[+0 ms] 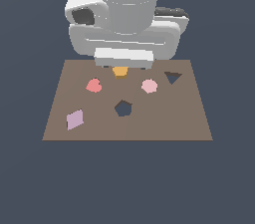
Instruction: Insert a designated object into the corresponding slot on a board.
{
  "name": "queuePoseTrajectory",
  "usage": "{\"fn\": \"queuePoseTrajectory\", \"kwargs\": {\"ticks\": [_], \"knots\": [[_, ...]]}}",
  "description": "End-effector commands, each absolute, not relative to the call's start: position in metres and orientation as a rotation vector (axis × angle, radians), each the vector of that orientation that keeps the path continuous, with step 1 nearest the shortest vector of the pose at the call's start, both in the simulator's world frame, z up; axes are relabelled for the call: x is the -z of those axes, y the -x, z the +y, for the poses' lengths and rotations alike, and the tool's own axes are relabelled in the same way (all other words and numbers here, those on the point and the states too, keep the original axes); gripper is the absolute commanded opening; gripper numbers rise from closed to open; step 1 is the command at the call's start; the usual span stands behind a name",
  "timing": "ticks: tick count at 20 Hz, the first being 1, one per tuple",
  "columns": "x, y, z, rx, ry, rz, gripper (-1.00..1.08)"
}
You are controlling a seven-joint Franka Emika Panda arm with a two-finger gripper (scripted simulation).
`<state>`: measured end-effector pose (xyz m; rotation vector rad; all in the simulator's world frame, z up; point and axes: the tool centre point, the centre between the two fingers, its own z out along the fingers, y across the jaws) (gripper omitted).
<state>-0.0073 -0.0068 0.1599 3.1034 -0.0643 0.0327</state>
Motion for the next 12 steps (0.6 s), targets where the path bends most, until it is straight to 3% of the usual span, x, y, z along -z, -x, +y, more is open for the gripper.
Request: {"fn": "queuePoseTrajectory", "kwargs": {"ticks": [1,12], "knots": [[-0.154,0.011,-0.01,-0.03,-3.103,-0.13,1.0],[-0.109,0.042,-0.024,-0.017,-3.057,-0.623,1.0]]}}
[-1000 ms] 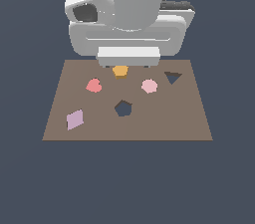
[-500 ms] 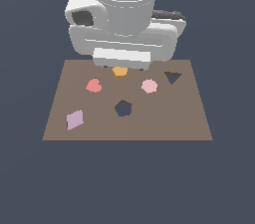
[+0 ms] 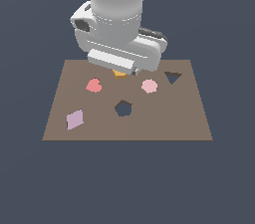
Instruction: Insert a designated object into the corresponding slot on a board.
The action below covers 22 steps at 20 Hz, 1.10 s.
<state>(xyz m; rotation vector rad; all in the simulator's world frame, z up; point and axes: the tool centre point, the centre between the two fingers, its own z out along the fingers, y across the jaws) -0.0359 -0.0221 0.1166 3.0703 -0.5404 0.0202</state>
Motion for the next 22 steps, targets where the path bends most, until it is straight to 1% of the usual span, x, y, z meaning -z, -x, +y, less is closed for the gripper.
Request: {"fn": "queuePoseTrajectory", "kwargs": {"ticks": [1,12,22], "knots": [[-0.104,0.045,-0.025,-0.016,-3.047,-0.678,1.0],[-0.063,0.075,-0.026,-0.004,-2.933,-1.108,1.0],[-0.05,0.083,-0.023,0.0,-2.888,-1.235,1.0]]}}
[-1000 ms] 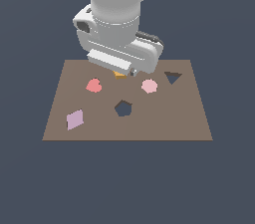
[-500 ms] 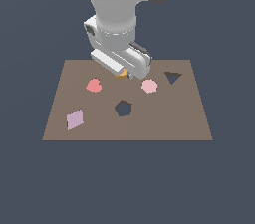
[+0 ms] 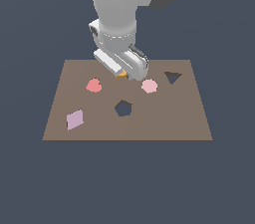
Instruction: Insert a designated object into the corresponding slot on a board.
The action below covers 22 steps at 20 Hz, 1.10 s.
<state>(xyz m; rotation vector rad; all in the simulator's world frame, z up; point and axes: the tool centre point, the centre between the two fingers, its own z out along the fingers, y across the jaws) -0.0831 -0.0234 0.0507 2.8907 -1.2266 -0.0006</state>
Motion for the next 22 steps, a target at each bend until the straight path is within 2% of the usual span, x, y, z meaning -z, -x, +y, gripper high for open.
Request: {"fn": "queuePoseTrajectory", "kwargs": {"ticks": [1,12,13,22], "knots": [[-0.051,0.083,-0.023,0.001,-2.891,-1.227,1.0],[-0.03,0.084,-0.023,0.0,-2.889,-1.235,1.0],[-0.03,0.084,-0.023,0.0,-2.889,-1.235,-1.0],[-0.03,0.084,-0.023,0.0,-2.889,-1.235,-1.0]]}}
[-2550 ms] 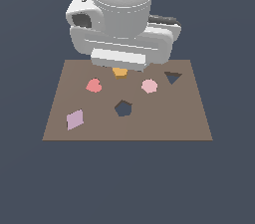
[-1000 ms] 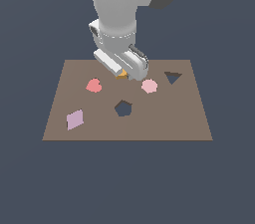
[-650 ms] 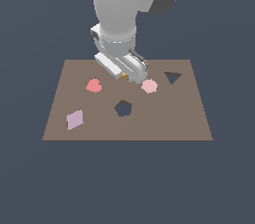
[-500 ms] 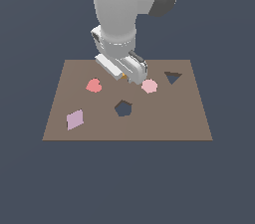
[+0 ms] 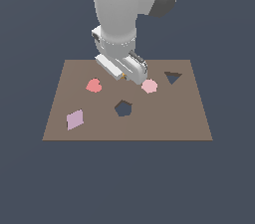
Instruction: Insert a designated object into the corresponding slot on a board.
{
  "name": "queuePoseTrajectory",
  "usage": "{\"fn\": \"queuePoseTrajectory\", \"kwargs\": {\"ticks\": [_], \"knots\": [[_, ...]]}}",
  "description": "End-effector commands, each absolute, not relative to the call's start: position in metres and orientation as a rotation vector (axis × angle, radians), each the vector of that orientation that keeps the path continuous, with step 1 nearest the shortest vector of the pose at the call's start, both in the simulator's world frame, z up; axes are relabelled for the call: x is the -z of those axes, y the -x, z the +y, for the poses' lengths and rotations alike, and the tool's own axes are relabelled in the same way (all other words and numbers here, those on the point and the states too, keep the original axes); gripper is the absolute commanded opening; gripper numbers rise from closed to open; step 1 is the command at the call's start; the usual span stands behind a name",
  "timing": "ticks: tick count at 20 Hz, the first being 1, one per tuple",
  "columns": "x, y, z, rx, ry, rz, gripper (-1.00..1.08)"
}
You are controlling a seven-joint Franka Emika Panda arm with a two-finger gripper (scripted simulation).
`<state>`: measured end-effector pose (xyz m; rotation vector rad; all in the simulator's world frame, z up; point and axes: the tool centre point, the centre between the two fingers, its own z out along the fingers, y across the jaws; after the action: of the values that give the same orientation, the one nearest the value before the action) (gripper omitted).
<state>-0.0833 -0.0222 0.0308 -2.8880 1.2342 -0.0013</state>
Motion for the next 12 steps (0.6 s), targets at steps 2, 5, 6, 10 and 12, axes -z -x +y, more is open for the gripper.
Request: {"fn": "queuePoseTrajectory", "kwargs": {"ticks": [2,5,6,10,12], "knots": [[-0.0313,0.0833,-0.0223,0.001,2.888,1.234,-1.0],[-0.0351,0.0831,-0.0228,0.0,2.889,1.235,-1.0],[-0.0336,0.0834,-0.0226,0.0,2.889,1.235,-1.0],[-0.0335,0.0824,-0.0217,0.0,2.882,1.25,-1.0],[-0.0336,0.0812,-0.0206,0.0,2.874,1.269,-1.0]]}}
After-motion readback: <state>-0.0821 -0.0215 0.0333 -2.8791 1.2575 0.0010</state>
